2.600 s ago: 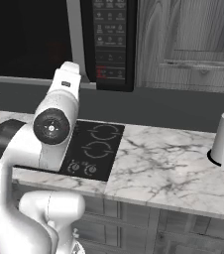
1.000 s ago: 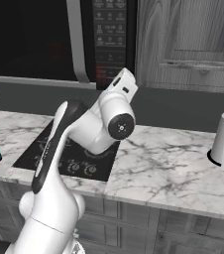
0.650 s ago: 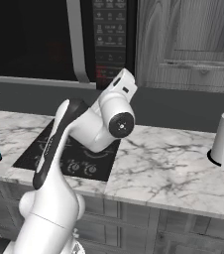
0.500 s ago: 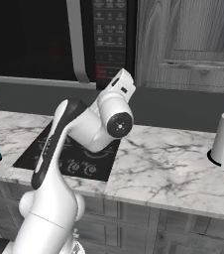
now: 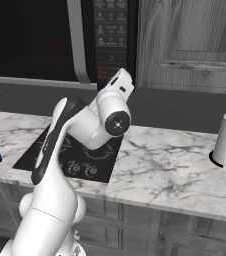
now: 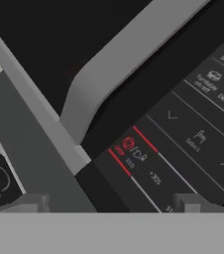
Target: Place the microwavable item in the microwave. Then, close the microwave door and press the start button.
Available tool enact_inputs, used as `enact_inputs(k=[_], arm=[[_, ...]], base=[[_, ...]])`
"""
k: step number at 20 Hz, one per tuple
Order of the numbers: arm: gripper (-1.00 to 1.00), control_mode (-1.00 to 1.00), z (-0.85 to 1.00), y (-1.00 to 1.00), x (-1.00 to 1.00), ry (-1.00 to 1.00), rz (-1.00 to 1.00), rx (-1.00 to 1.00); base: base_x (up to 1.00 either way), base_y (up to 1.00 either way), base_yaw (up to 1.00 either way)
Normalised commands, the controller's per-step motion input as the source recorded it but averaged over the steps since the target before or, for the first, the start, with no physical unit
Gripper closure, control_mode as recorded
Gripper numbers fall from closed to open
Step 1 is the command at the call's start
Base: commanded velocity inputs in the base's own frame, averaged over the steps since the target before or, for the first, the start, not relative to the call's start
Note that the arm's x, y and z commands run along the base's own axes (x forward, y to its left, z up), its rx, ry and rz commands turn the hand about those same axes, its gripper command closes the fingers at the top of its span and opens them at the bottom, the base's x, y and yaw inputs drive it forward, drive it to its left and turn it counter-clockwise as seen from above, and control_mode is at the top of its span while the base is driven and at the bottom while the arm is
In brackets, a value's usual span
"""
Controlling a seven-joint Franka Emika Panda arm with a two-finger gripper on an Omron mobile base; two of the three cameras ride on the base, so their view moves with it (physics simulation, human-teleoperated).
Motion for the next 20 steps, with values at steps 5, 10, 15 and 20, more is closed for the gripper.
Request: enact_inputs(k=[5, 10, 15, 20], arm=[[-1.00, -1.00, 0.00, -0.14, 0.19, 0.00, 0.00, 0.05], [-1.00, -1.00, 0.00, -0.09, 0.28, 0.01, 0.00, 0.04], [-1.00, -1.00, -0.01, -0.08, 0.39, 0.04, 0.00, 0.06], [-1.00, -1.00, -0.04, 0.00, 0.45, 0.06, 0.00, 0.06]], base=[[0.00, 0.00, 0.00], [0.00, 0.00, 0.00], [0.00, 0.00, 0.00], [0.00, 0.00, 0.00]])
